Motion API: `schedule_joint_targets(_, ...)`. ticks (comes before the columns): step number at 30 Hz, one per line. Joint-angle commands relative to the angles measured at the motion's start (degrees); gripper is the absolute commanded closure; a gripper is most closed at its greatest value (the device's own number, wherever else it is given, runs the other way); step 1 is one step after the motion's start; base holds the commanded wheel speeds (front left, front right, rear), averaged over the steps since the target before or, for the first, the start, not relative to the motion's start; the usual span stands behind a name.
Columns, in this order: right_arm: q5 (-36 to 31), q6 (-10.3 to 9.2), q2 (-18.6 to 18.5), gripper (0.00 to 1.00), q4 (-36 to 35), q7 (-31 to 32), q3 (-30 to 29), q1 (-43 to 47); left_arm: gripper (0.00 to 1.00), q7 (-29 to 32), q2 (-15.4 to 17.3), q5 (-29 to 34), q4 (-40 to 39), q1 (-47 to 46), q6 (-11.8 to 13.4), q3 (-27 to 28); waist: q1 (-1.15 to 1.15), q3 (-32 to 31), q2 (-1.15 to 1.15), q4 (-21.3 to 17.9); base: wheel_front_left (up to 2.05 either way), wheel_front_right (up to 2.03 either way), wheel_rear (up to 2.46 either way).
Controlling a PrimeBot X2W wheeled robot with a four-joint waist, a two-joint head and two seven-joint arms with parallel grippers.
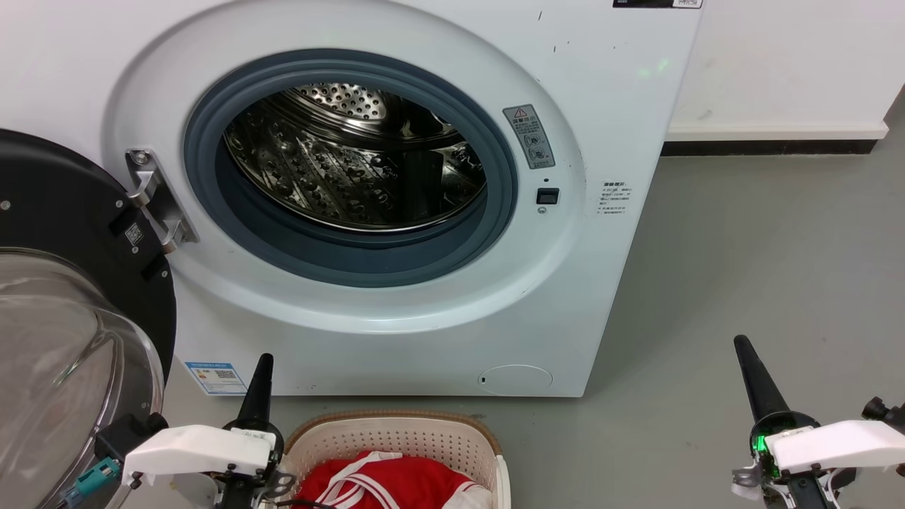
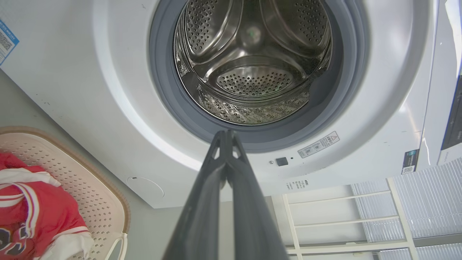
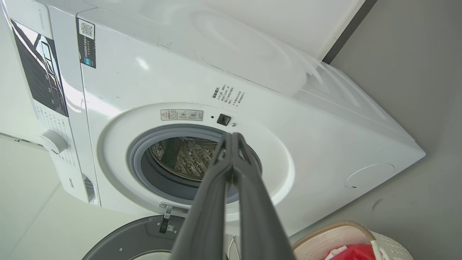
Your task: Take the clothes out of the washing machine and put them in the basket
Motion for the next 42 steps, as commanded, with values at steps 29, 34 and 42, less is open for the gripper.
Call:
schedule_joint_targets(29, 15.0, 0.01, 0.0, 1.0, 3.1, 2.1, -1.8, -3.7, 1.0, 4.0, -0.8, -14.8, 0.7, -2.1, -3.1, 3.7, 0.0, 0.3, 0.0, 0.4, 0.0, 0.0, 0.0)
schedule_joint_targets(34, 17.1, 0.0, 0.1, 1.0, 3.6, 2.4, -2.0, -4.0, 1.0, 4.6, -0.9, -16.9, 0.9, -2.2, -3.5, 4.3, 0.0, 0.3, 0.0, 0.4, 0.0, 0.0, 0.0)
schedule_joint_targets(42, 20.2, 0.0, 0.2, 1.0, 4.3, 2.9, -2.5, -4.6, 1.0, 5.4, -1.2, -20.1, 1.1, -2.3, -4.0, 5.0, 0.0, 0.4, 0.0, 0.5, 0.0, 0.0, 0.0)
